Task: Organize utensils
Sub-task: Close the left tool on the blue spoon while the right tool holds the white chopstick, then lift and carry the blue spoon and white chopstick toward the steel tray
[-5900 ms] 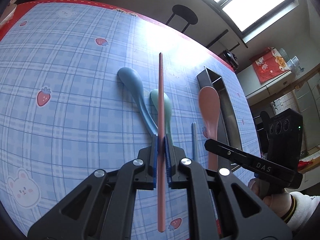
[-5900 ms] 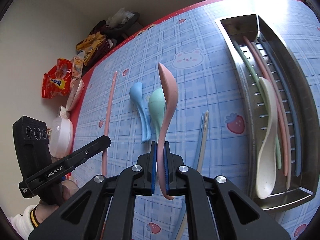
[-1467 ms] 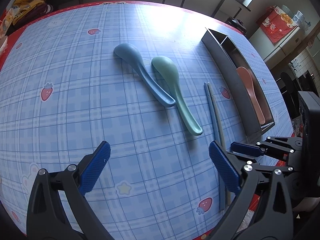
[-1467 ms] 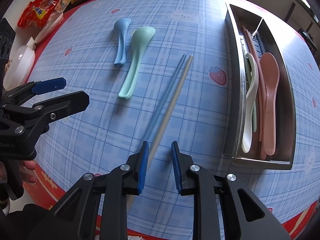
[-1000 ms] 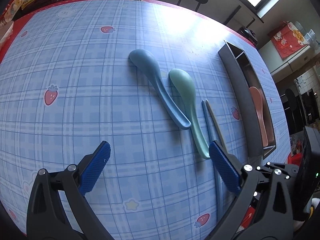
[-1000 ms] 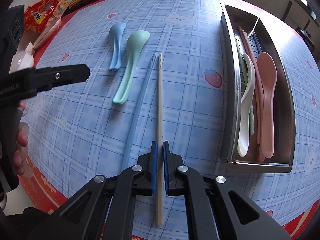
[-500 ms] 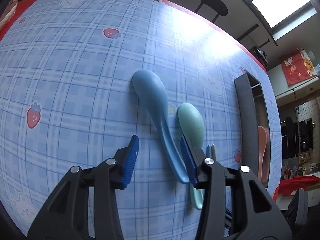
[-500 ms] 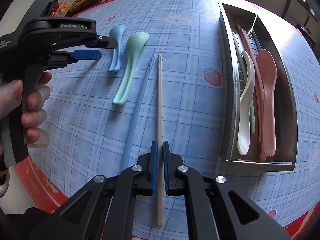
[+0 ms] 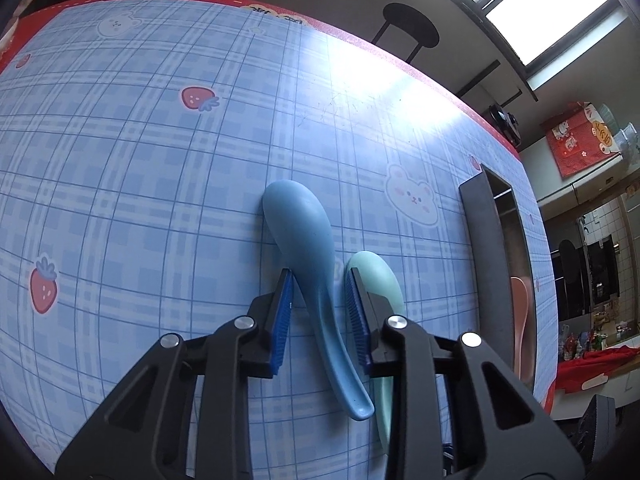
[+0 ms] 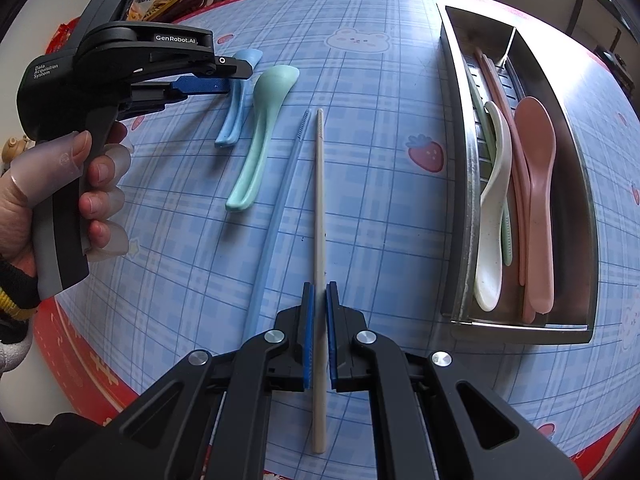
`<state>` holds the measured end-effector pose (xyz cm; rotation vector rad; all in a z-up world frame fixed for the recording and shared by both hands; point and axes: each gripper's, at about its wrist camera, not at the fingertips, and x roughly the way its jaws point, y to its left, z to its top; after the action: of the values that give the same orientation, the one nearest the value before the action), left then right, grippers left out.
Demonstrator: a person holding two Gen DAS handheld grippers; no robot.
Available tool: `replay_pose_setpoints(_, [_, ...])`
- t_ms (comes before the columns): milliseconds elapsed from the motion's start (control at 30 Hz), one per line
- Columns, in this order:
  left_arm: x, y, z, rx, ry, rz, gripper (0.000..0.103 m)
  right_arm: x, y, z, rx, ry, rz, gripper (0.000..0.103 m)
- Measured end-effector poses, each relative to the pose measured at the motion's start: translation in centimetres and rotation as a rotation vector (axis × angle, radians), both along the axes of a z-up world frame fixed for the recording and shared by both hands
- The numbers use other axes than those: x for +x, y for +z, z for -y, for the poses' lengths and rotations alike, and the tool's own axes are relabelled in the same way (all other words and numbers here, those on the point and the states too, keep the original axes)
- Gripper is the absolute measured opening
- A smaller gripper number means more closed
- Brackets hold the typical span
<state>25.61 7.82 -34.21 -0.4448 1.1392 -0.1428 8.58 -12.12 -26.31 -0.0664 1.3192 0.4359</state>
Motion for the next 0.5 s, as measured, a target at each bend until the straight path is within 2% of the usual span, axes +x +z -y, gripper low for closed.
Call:
replay_pose_setpoints(100, [-0.1, -0.1, 0.0, 0.001, -0.015, 0.005, 0.019, 0.0, 0.0, 0.0, 0.001, 0.0, 0.0, 0.007])
replay_pose_setpoints(200, [-0.7, 0.4, 0.7, 0.024, -0.081, 0.027, 0.012, 0.1, 0.0, 0.0, 0.004, -0.001, -0.003, 0.007])
replay_pose_setpoints(367, [-2.0, 0.7, 2.7, 0.074, -0.209, 0.031, 0.011, 0.1, 0.1, 0.0, 0.006, -0.005, -0.003, 0.007])
replay_pose_setpoints(500, [-2.2, -0.1, 3.7, 0.094, -0.241, -0.002, 0.012, 0.0, 0.0, 0.0, 0.007, -0.004, -0.004, 0.007])
